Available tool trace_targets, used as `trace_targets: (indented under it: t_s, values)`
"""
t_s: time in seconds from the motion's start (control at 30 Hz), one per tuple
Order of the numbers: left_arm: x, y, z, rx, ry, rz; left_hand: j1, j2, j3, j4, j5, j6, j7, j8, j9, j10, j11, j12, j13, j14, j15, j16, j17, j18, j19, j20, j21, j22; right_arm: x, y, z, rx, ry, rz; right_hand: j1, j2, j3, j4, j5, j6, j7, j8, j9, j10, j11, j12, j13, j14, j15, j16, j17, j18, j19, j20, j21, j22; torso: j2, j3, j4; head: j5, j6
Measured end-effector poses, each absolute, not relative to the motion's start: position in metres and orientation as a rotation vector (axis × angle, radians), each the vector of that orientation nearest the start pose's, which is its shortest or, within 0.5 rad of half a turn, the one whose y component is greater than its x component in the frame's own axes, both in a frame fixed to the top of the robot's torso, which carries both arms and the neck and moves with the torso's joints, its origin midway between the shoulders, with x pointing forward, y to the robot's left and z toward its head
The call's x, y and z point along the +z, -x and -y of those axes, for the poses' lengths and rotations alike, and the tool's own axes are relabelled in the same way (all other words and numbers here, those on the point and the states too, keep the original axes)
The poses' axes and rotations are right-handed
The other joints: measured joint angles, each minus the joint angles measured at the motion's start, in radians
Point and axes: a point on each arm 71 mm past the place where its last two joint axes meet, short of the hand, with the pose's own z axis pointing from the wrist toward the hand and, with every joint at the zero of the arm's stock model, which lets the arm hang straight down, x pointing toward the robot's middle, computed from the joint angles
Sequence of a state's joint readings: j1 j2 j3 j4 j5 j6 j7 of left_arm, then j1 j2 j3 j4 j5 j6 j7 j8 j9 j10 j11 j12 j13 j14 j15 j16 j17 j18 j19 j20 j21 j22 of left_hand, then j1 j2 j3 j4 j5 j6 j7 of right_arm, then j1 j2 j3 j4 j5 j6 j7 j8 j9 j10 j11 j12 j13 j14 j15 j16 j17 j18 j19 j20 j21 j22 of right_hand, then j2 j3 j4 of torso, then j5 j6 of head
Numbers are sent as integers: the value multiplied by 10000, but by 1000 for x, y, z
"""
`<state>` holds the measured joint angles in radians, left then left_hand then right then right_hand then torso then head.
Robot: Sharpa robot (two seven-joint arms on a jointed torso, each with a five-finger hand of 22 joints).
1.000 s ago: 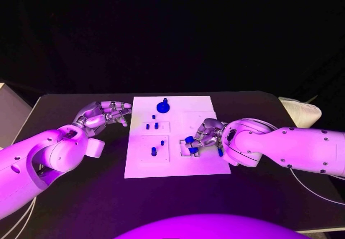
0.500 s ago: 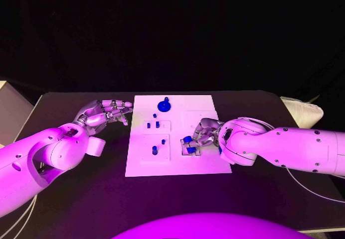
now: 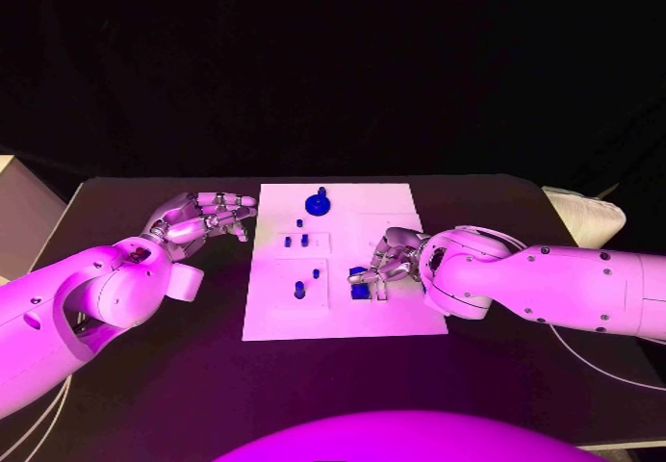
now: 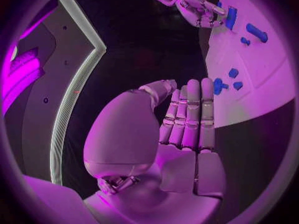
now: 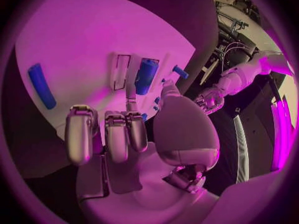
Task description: Assemble the parts on the task board
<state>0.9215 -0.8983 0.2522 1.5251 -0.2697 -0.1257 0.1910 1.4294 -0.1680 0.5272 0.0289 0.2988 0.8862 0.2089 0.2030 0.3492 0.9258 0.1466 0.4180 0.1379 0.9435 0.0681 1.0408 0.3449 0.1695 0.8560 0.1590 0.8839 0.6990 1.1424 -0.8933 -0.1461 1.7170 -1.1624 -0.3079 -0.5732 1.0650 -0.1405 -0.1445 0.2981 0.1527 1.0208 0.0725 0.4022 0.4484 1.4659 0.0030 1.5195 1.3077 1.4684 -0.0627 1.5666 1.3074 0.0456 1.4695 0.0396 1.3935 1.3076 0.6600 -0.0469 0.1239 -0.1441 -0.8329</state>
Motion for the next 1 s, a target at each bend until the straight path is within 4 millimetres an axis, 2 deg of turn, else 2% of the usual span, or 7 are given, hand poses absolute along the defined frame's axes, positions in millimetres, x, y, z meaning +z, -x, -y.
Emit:
trace_targets:
  t_s: [0.13, 0.43, 0.6, 0.7, 0.77, 0.9, 1.0]
  values:
    - [-213, -470, -232, -15397, 10720, -16271, 0, 0, 0, 0, 0, 0, 0, 0, 0, 0, 0, 0, 0, 0, 0, 0, 1, 0, 0, 0, 0, 0, -254, -420, 199, 4332, -3333, -21052, -246, -167, -28, 28, -100, 0, 0, 0, 13, 0, 0, 0, 0, 0, 0, 0, 0, 0, 0, 0, 0, 0, 0, 0, -1, 4, 9]
    - [-213, -470, -233, -15389, 10724, -16283, 0, 0, 0, 0, 0, 0, 0, 0, 0, 0, 0, 0, 1, 0, 0, 0, 1, 0, 0, 0, 0, -1, -253, -415, 200, 4386, -3330, -21060, -399, -162, -56, 1, -139, 0, 0, 41, 39, 0, 0, 0, -1, 0, 0, 0, -1, 0, 0, 0, 0, -2, 0, 4, 1, -3, 12]
    - [-213, -470, -233, -15387, 10726, -16287, 0, 0, 0, 0, 0, 0, 0, 36, -9, 0, 0, 0, -9, 0, 0, -39, 1, 0, 0, 0, 49, 16, -253, -412, 204, 4405, -3370, -21027, 399, 18, 119, -31, -138, 0, 0, 116, 82, 0, 0, 0, -2, 0, 0, 0, 2, 0, 0, 0, 91, -2, 1, 5, 4, -5, 12]
    - [-214, -470, -233, -15382, 10729, -16288, 0, 0, -1, 0, 0, 0, 0, 36, -9, 0, 0, 0, -8, 0, 0, -39, 2, 0, 0, 0, 49, 26, -252, -410, 207, 4428, -3416, -20938, 1186, 85, 224, -28, -138, 67, -67, 272, 154, -11, -25, 0, -2, -24, -24, 0, 8, 0, 0, 0, 167, -2, 2, 11, 0, -4, 19]
    - [-214, -471, -233, -15385, 10730, -16289, 38, 37, 0, 0, 0, 1, 0, 36, -9, 0, 0, 0, -8, 0, 0, -39, 2, 0, 0, 0, 49, 26, -250, -408, 210, 4457, -3490, -20812, 1389, 81, 224, -28, -128, 59, -59, 272, 156, -12, -58, 0, -2, -37, -37, 0, 8, 0, 0, 0, 252, -2, 2, 15, -1, -1, 27]
    - [-214, -471, -232, -15385, 10737, -16288, 38, 37, -1, 0, 0, 1, -1, 36, -9, 0, 0, 0, -8, 0, 0, -39, 2, 0, 0, 0, 49, 26, -244, -408, 223, 4489, -3730, -20386, 1786, 152, 224, -28, 223, 18, -18, 272, 156, -13, -57, 89, -3, -37, -38, 0, 7, -158, 0, 1, 385, -3, -5, 16, -17, -19, 45]
    - [-214, -471, -232, -15379, 10748, -16286, 38, 37, -1, 0, 0, 1, 0, 36, -9, 0, 0, 0, -8, 0, 0, -39, 2, 0, 0, 0, 49, 26, -233, -411, 235, 4482, -3872, -19934, 1934, 153, 224, -28, 239, 18, -18, 272, 145, -14, -57, 96, -3, -37, -37, 0, 7, -159, 0, 1, 431, -3, -18, 15, -24, -52, 55]
